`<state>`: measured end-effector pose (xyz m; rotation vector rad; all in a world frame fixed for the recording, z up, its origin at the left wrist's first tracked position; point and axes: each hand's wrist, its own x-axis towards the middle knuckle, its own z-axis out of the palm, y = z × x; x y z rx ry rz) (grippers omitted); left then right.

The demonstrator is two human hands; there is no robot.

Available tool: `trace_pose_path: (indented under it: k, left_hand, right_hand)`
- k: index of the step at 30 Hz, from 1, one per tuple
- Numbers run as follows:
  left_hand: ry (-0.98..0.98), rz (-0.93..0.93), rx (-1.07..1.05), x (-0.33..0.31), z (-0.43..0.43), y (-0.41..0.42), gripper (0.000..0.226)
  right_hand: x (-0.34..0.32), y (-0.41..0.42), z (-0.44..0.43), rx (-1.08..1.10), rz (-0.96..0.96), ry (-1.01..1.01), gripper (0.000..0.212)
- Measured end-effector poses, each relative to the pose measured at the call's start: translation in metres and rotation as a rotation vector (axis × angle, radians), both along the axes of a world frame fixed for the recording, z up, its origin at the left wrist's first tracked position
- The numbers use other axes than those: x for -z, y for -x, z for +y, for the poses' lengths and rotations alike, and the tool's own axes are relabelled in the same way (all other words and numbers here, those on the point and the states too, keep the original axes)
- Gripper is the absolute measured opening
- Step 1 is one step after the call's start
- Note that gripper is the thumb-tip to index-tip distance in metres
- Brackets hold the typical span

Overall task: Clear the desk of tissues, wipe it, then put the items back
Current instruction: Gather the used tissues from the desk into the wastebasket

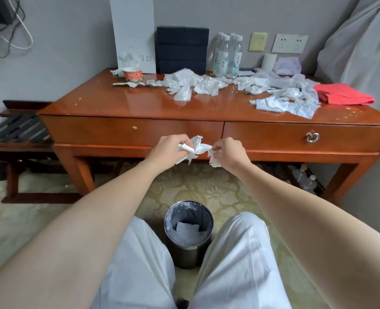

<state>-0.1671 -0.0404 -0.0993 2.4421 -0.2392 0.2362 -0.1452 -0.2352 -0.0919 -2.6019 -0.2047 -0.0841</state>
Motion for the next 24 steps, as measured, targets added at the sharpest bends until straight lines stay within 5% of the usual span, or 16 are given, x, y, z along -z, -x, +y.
trace_pose_path:
  k: [24]
  left_hand:
    - [0.094, 0.524, -0.076, 0.253, 0.018, -0.05, 0.01]
  right_hand:
    - [0.26, -0.063, 0.037, -0.005, 0.527, 0.081, 0.022]
